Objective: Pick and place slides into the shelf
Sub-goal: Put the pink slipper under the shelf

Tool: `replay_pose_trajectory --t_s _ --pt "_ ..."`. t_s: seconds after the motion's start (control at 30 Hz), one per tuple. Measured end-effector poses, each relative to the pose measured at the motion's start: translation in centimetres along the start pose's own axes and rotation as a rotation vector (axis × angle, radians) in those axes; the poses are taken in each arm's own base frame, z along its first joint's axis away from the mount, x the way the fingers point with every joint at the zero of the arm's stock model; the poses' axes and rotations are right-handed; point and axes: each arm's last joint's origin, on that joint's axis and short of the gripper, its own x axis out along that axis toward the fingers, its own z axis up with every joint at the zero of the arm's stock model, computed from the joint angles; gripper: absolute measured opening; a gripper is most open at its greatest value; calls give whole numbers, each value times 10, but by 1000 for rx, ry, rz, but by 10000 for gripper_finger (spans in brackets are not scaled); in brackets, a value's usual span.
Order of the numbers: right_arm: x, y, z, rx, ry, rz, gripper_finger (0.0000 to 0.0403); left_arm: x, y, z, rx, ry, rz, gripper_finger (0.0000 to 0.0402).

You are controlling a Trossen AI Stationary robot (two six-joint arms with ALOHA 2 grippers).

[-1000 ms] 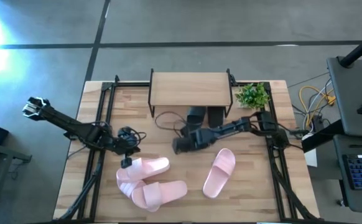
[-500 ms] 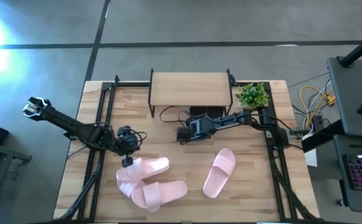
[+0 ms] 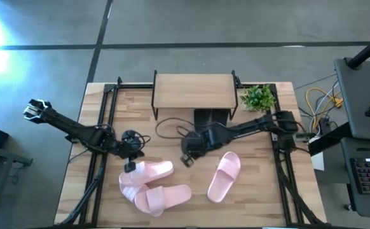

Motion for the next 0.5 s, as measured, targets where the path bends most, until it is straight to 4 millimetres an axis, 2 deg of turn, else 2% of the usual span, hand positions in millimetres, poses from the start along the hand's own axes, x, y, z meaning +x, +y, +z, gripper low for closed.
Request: replay_pose_trajectory --t_s 0.17,0.33,0.5 --pt "-25 4 -42 87 36 11 11 -4 -3 4 -7 0 -52 12" --pt "-44 5 -97 176 46 5 11 -5 -5 7 -38 -12 -104 12" --pt "-63 16 -142 92 73 22 11 -4 -7 6 -63 14 -152 12"
